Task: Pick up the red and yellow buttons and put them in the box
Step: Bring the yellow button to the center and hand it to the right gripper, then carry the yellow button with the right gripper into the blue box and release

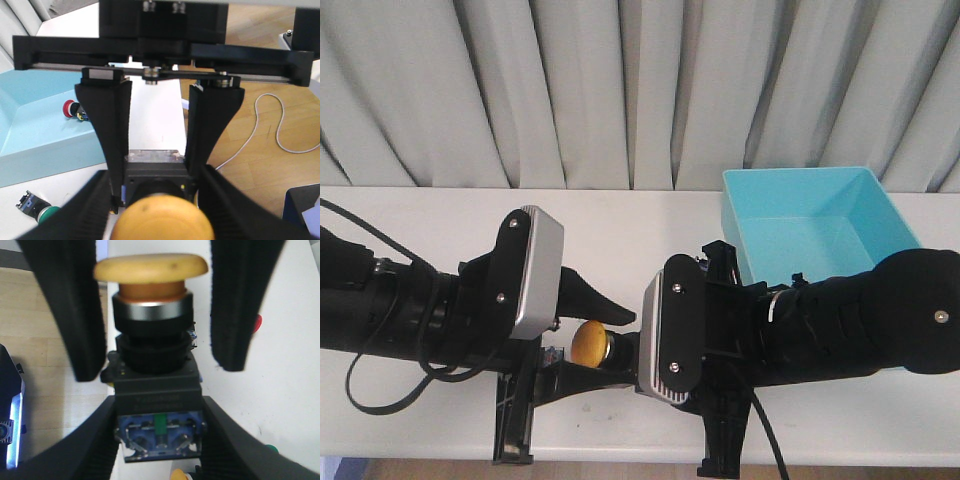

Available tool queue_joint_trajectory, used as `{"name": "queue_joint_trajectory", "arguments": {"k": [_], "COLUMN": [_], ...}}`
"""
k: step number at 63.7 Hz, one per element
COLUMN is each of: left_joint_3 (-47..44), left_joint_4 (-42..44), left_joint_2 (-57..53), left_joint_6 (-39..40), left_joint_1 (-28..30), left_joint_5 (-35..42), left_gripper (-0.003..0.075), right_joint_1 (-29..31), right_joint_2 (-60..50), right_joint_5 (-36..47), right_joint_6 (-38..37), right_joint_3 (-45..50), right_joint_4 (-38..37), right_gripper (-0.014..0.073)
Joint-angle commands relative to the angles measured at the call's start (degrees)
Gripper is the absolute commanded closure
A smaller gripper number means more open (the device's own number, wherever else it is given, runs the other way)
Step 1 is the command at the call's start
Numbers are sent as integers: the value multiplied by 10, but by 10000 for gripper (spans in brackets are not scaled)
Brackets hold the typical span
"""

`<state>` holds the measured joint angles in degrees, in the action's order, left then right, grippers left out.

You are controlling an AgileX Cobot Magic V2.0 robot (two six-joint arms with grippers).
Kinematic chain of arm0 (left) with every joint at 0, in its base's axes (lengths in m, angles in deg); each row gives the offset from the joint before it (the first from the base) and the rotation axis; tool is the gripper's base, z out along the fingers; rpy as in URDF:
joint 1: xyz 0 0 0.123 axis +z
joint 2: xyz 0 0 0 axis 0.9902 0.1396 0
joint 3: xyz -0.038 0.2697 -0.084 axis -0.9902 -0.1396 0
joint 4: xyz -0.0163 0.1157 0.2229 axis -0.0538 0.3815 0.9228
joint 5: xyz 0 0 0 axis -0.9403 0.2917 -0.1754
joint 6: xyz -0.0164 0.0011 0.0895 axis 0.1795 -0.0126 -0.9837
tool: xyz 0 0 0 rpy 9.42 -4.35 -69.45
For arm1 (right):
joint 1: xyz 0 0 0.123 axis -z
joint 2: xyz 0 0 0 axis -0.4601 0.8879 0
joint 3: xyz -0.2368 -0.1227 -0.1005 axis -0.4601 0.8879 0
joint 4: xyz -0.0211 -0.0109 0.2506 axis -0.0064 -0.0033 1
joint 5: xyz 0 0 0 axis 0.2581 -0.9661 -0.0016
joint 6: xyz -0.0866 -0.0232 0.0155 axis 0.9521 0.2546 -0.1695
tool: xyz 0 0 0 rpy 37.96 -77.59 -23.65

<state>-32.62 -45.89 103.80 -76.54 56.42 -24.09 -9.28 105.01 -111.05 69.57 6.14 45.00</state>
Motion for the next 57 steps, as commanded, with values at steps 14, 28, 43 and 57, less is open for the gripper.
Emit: {"name": "queue_joint_trajectory", "arguments": {"k": [14,28,43,57], "left_joint_3": [15,15,15,15], "left_joint_4": [-32,2,13,13], "left_joint_2": [-16,-16,-16,-16], "left_joint_6": [5,23,50,51], "left_joint_1": [-1,-1,-1,-1], "left_joint_5": [9,62,125,131], "left_gripper": [188,188,188,188], "right_joint_1": [1,82,249,350], "right_joint_2": [-19,-30,-20,81], "right_joint_5": [17,13,2,-115], "right_joint_6": [-34,-231,-560,-652], "right_joint_3": [-18,-18,-40,-147], "right_joint_4": [-21,-177,-310,-326], "right_gripper": [353,353,351,349]}}
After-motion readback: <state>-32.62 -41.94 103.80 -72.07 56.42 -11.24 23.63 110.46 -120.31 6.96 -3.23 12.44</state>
